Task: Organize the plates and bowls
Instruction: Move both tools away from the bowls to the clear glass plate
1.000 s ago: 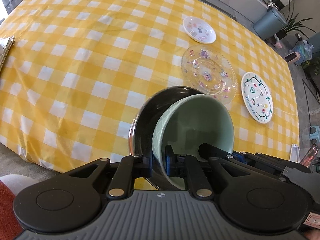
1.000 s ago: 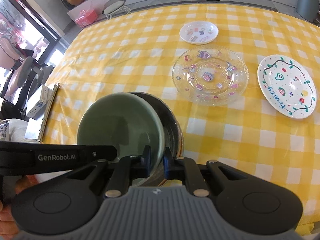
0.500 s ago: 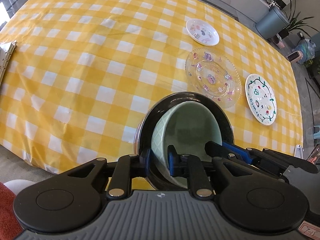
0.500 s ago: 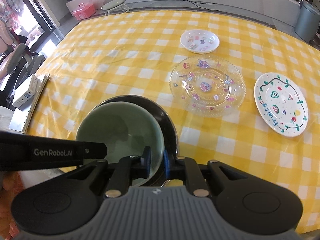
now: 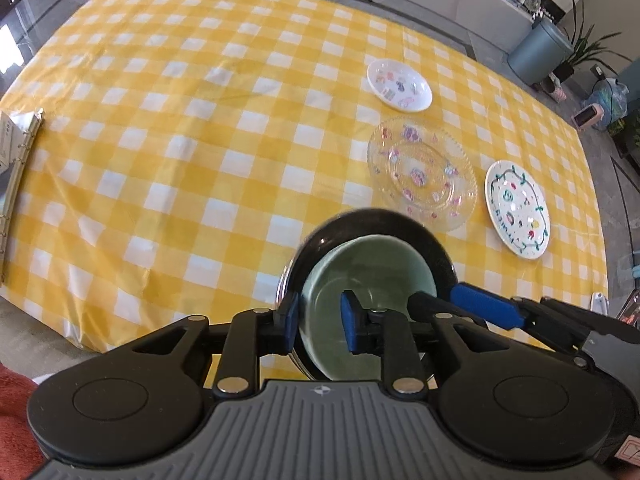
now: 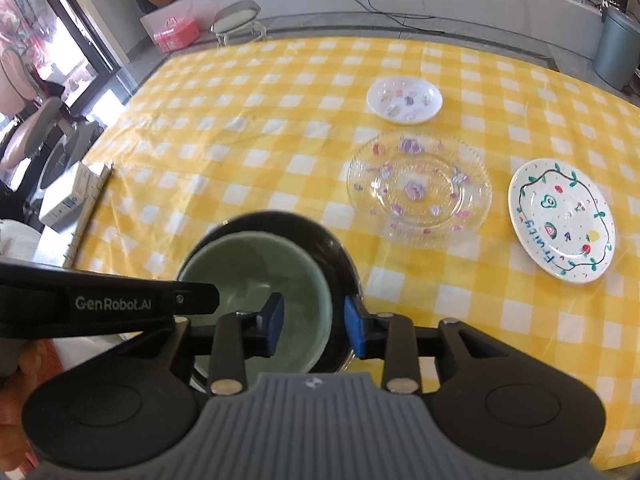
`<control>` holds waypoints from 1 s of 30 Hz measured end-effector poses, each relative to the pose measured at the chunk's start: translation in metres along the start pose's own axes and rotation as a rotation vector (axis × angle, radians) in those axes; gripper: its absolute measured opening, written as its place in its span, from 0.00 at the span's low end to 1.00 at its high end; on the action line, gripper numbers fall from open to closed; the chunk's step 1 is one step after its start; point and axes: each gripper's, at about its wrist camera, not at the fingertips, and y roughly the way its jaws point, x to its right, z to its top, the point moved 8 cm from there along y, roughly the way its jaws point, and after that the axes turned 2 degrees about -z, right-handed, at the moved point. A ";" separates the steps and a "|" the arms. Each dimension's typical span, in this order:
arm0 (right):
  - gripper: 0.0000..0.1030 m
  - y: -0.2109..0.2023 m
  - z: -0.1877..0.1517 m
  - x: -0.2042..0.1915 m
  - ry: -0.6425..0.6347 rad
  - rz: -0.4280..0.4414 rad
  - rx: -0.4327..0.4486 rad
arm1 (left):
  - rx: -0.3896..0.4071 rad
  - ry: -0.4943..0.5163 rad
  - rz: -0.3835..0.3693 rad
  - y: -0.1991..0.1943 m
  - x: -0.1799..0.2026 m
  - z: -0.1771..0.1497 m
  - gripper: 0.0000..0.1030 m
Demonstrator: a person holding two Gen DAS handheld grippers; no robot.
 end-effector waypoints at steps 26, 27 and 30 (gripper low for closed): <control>0.66 -0.048 0.003 0.095 0.252 0.080 0.281 | 0.227 0.212 -0.171 -0.023 0.068 0.015 0.52; 0.66 -0.048 0.003 0.104 0.275 0.075 0.293 | 0.232 0.222 -0.184 -0.023 0.074 0.016 0.52; 0.66 -0.046 0.004 0.126 0.326 0.049 0.321 | 0.236 0.252 -0.213 -0.016 0.089 0.024 0.53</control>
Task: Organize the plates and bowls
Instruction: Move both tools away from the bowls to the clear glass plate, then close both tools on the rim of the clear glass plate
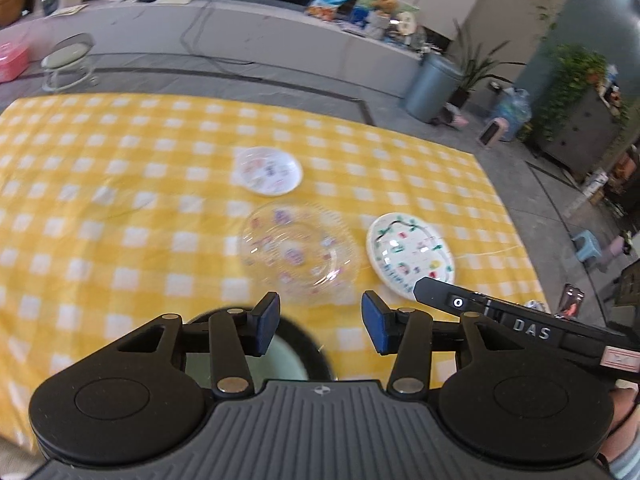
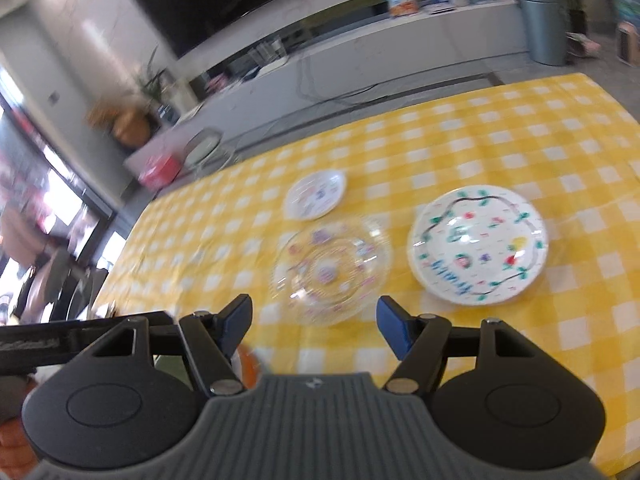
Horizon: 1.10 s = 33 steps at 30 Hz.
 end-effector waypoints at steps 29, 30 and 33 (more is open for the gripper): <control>0.46 0.119 -0.007 0.048 0.193 0.078 -0.179 | -0.304 0.087 0.101 0.146 -0.083 0.053 0.57; 0.46 0.119 -0.007 0.048 0.194 0.079 -0.182 | -0.309 0.074 0.094 0.149 -0.086 0.053 0.57; 0.44 0.127 -0.005 0.048 0.210 0.100 -0.193 | -0.321 0.052 0.083 0.158 -0.093 0.054 0.57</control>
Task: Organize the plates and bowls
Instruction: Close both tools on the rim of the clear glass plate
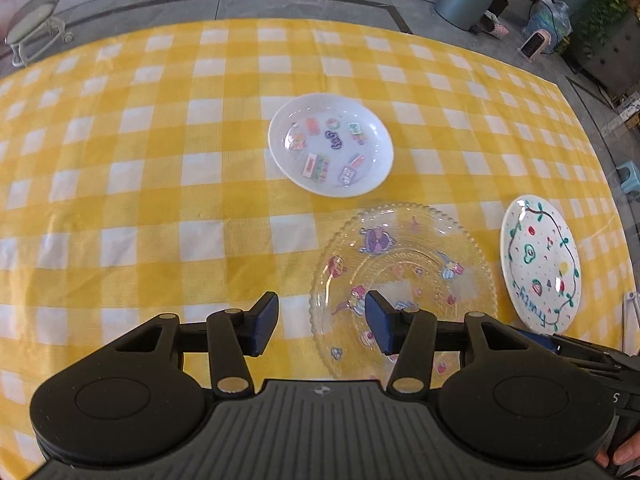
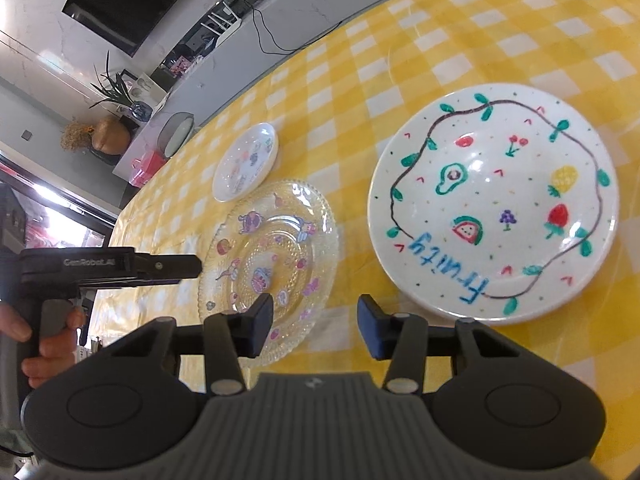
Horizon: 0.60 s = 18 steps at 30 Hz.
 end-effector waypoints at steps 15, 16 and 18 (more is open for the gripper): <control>0.27 0.014 0.015 -0.002 -0.010 0.019 0.037 | 0.001 -0.064 -0.086 0.015 -0.013 0.008 0.28; 0.25 0.015 0.016 -0.002 -0.008 0.020 0.038 | 0.005 -0.069 -0.091 0.015 -0.013 0.007 0.22; 0.21 0.017 0.017 -0.001 -0.003 0.017 0.042 | 0.009 -0.080 -0.092 0.016 -0.013 0.006 0.20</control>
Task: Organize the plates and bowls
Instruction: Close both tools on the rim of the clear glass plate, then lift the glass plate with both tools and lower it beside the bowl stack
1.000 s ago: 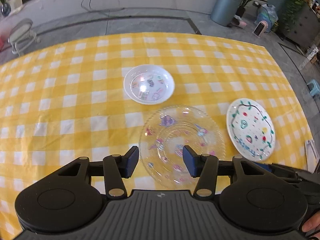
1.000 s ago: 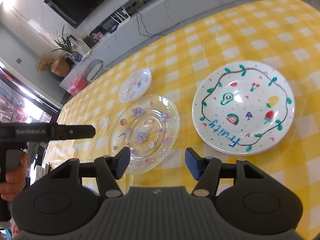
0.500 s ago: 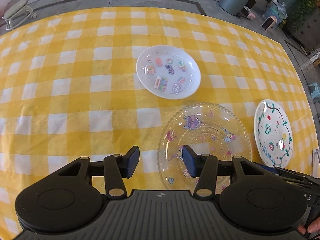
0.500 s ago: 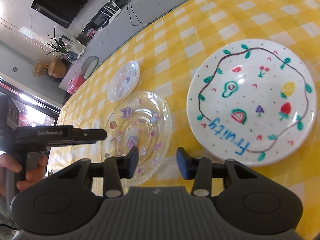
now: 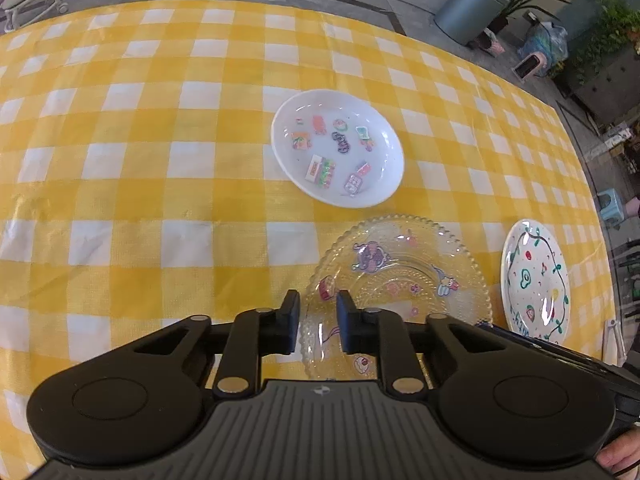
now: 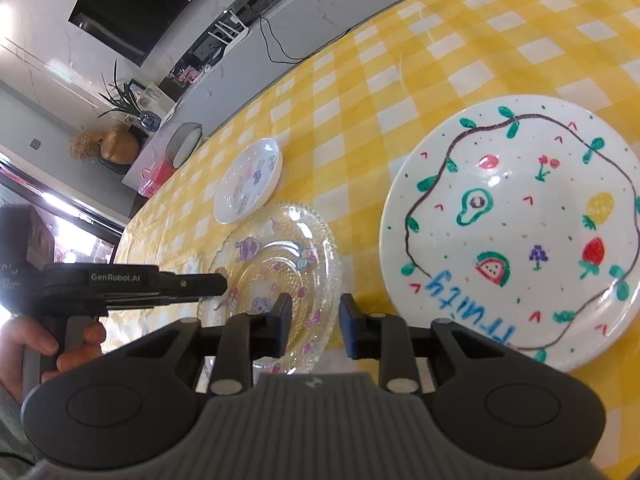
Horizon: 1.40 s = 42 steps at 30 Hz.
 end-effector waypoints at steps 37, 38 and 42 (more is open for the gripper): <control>0.07 -0.061 -0.013 0.024 0.076 -0.059 0.035 | 0.059 0.050 0.020 -0.051 0.079 -0.037 0.16; 0.07 -0.066 -0.014 0.027 0.080 -0.063 0.034 | 0.062 0.051 0.019 -0.053 0.084 -0.039 0.16; 0.07 -0.086 -0.019 0.040 0.096 -0.071 0.034 | 0.064 0.050 0.008 -0.056 0.107 -0.055 0.16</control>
